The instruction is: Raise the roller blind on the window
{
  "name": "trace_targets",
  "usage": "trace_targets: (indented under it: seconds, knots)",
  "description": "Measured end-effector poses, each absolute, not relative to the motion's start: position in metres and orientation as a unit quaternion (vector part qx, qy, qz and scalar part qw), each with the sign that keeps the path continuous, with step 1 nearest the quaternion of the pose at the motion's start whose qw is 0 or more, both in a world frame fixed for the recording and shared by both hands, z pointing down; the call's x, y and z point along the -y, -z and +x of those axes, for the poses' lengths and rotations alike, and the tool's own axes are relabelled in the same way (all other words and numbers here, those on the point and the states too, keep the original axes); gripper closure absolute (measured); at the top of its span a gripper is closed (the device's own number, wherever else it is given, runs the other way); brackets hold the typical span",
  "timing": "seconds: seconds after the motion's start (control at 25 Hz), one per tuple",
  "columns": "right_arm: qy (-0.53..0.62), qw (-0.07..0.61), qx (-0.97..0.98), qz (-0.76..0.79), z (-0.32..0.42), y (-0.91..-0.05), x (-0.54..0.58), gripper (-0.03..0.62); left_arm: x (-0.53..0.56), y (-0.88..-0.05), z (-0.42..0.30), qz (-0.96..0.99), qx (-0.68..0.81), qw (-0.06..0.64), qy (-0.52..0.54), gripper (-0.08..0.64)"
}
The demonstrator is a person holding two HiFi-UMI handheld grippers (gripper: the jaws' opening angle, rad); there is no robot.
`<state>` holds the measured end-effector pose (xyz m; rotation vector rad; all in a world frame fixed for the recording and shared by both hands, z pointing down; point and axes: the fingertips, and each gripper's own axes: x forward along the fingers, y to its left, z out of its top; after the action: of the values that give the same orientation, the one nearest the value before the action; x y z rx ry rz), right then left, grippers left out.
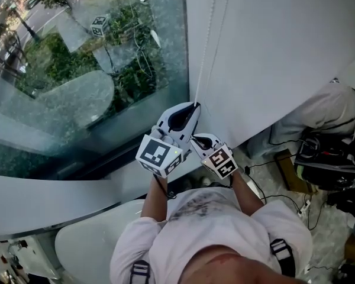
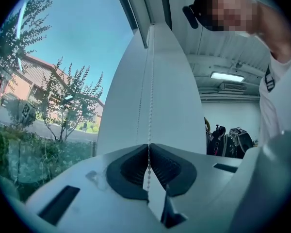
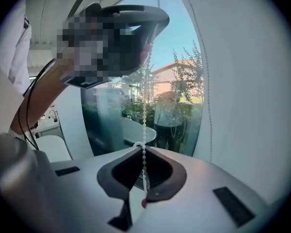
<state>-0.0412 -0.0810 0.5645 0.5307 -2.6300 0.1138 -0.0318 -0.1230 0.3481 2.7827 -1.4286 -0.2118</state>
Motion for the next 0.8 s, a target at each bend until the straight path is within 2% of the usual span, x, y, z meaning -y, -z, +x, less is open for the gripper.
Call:
trace_targets:
  seconds: [0.32, 0.8]
  knots:
    - [-0.043, 0.217, 0.955, 0.198, -0.038, -0.556, 0.082, 0.531, 0.119, -0.379, -0.034, 0.885, 0.461, 0.029, 0.063, 0.548]
    - [-0.042, 0.207, 0.956, 0.203, -0.034, -0.551, 0.080, 0.529, 0.118, -0.390, -0.033, 0.882, 0.468, 0.027, 0.051, 0.548]
